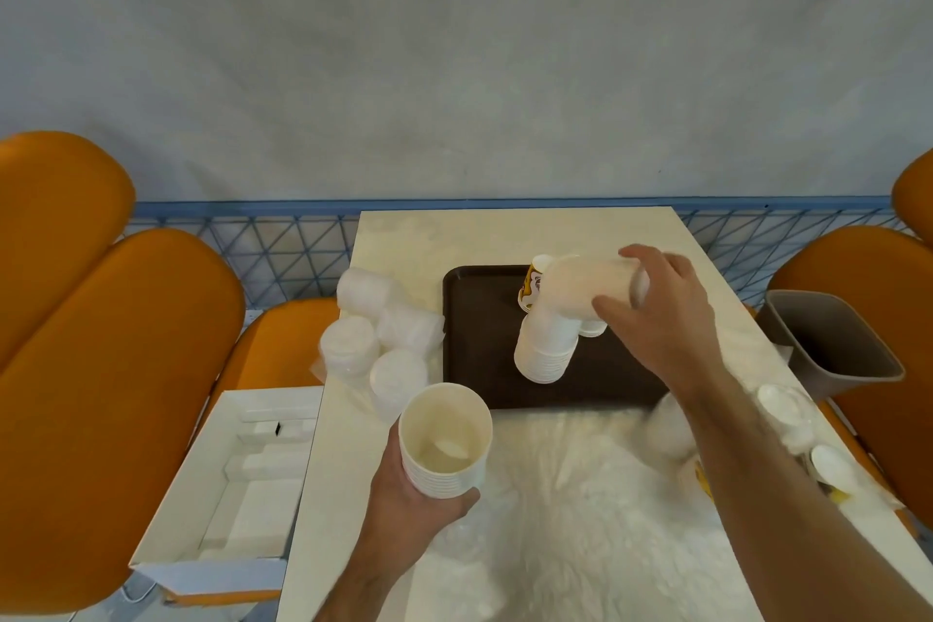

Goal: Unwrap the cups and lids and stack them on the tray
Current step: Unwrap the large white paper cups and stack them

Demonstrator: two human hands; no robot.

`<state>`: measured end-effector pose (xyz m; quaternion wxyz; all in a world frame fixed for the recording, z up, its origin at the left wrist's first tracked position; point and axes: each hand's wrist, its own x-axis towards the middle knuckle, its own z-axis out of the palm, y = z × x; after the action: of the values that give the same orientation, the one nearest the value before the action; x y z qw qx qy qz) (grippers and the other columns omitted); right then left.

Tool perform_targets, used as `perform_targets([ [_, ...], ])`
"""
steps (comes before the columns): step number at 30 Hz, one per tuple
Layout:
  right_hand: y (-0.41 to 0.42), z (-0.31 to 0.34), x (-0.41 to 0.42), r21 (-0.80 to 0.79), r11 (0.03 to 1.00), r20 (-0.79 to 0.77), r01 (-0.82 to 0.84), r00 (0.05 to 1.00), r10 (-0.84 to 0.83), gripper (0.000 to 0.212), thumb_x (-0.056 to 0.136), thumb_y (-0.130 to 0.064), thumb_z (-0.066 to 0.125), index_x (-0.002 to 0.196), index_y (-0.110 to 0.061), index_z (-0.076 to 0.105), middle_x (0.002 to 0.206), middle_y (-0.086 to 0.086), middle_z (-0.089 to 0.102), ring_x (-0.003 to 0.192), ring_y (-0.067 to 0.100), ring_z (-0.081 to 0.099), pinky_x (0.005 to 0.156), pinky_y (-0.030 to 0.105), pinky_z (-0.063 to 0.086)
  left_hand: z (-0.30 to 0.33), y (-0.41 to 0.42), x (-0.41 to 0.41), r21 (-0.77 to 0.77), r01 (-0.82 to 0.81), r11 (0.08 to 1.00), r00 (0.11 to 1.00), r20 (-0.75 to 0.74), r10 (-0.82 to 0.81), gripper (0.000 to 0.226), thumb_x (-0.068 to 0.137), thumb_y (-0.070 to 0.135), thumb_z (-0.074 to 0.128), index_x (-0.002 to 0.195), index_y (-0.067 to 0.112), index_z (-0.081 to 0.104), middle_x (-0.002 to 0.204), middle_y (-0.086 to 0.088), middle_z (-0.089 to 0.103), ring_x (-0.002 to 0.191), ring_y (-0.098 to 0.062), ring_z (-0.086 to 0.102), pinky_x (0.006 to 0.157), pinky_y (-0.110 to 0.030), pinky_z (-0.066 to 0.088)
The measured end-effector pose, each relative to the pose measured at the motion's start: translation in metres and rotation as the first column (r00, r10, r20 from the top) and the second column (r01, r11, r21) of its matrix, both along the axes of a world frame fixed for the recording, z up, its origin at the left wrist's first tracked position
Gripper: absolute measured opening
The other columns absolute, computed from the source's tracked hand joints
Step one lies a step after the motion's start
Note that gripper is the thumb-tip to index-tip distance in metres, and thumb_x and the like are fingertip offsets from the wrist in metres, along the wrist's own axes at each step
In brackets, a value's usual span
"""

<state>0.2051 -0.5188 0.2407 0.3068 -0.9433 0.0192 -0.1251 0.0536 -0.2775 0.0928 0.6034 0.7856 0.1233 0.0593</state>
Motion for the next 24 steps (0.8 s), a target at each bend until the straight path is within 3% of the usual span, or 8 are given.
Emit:
perform_targets([
  [3, 0.015, 0.002, 0.017, 0.023, 0.999, 0.191, -0.027, 0.981, 0.022, 0.067, 0.08, -0.028, 0.083, 0.138, -0.023, 0.049, 0.145, 0.006, 0.038, 0.113, 0.026, 0.055, 0.091, 0.04, 0.053, -0.002, 0.001, 0.0, -0.009, -0.001, 1.0, 1.0, -0.011, 0.001, 0.098, 0.046, 0.016, 0.1, 0.122, 0.042, 0.044, 0.118, 0.02, 0.058, 0.109, 0.01, 0.052, 0.077, 0.001, 0.043],
  [5, 0.022, -0.001, 0.029, -0.006, 0.999, 0.255, -0.043, 0.966, 0.043, 0.064, 0.081, -0.028, 0.083, 0.135, -0.021, 0.05, 0.145, 0.006, 0.038, 0.108, 0.024, 0.055, 0.087, 0.038, 0.054, -0.002, 0.0, 0.0, -0.009, -0.003, 1.0, 1.0, -0.005, 0.003, 0.097, 0.046, 0.015, 0.1, 0.122, 0.04, 0.045, 0.119, 0.02, 0.058, 0.109, 0.012, 0.052, 0.077, 0.002, 0.042],
  [8, 0.028, -0.012, 0.045, -0.058, 0.995, 0.239, -0.079, 0.967, 0.09, 0.051, 0.083, -0.029, 0.082, 0.126, -0.019, 0.055, 0.143, 0.004, 0.041, 0.098, 0.016, 0.049, 0.082, 0.031, 0.05, -0.003, 0.0, 0.001, 0.01, -0.004, 1.0, 1.0, 0.016, 0.004, 0.099, 0.046, 0.016, 0.1, 0.125, 0.037, 0.045, 0.117, 0.023, 0.059, 0.11, 0.012, 0.052, 0.078, 0.003, 0.04],
  [12, 0.026, -0.045, 0.053, -0.126, 0.97, 0.11, -0.207, 0.969, 0.221, 0.039, 0.089, -0.024, 0.076, 0.124, -0.017, 0.058, 0.136, 0.001, 0.049, 0.102, 0.019, 0.059, 0.084, 0.032, 0.054, -0.003, 0.002, 0.0, -0.004, -0.002, 1.0, 1.0, 0.003, 0.002, 0.101, 0.045, 0.018, 0.1, 0.125, 0.043, 0.043, 0.113, 0.037, 0.056, 0.111, 0.009, 0.053, 0.078, 0.001, 0.042],
  [17, 0.015, -0.077, 0.047, -0.122, 0.969, 0.037, -0.216, 0.974, 0.222, 0.047, 0.09, -0.01, 0.068, 0.134, -0.02, 0.054, 0.143, -0.004, 0.049, 0.112, 0.026, 0.06, 0.083, 0.041, 0.058, -0.001, 0.002, 0.0, -0.017, -0.011, 1.0, 1.0, -0.021, 0.01, 0.101, 0.047, 0.016, 0.1, 0.124, 0.044, 0.043, 0.112, 0.037, 0.056, 0.109, 0.01, 0.053, 0.077, -0.001, 0.044],
  [22, 0.018, -0.064, 0.036, -0.265, 0.944, 0.029, -0.194, 0.977, 0.209, 0.057, 0.087, -0.024, 0.074, 0.14, -0.023, 0.053, 0.148, 0.001, 0.048, 0.131, 0.031, 0.047, 0.101, 0.05, 0.049, 0.001, 0.001, 0.0, -0.024, -0.001, 1.0, 1.0, -0.024, 0.0, 0.097, 0.048, 0.013, 0.099, 0.124, 0.04, 0.045, 0.11, 0.035, 0.058, 0.109, 0.009, 0.054, 0.078, -0.001, 0.044],
  [24, 0.029, -0.058, 0.015, -0.23, 0.939, 0.08, -0.255, 0.957, 0.28, 0.056, 0.086, -0.027, 0.073, 0.138, -0.026, 0.054, 0.147, 0.0, 0.046, 0.131, 0.027, 0.043, 0.104, 0.046, 0.044, 0.001, 0.0, 0.001, -0.009, 0.002, 1.0, 1.0, -0.012, -0.002, 0.097, 0.047, 0.013, 0.099, 0.124, 0.037, 0.046, 0.112, 0.034, 0.058, 0.111, 0.007, 0.054, 0.079, -0.001, 0.044],
])
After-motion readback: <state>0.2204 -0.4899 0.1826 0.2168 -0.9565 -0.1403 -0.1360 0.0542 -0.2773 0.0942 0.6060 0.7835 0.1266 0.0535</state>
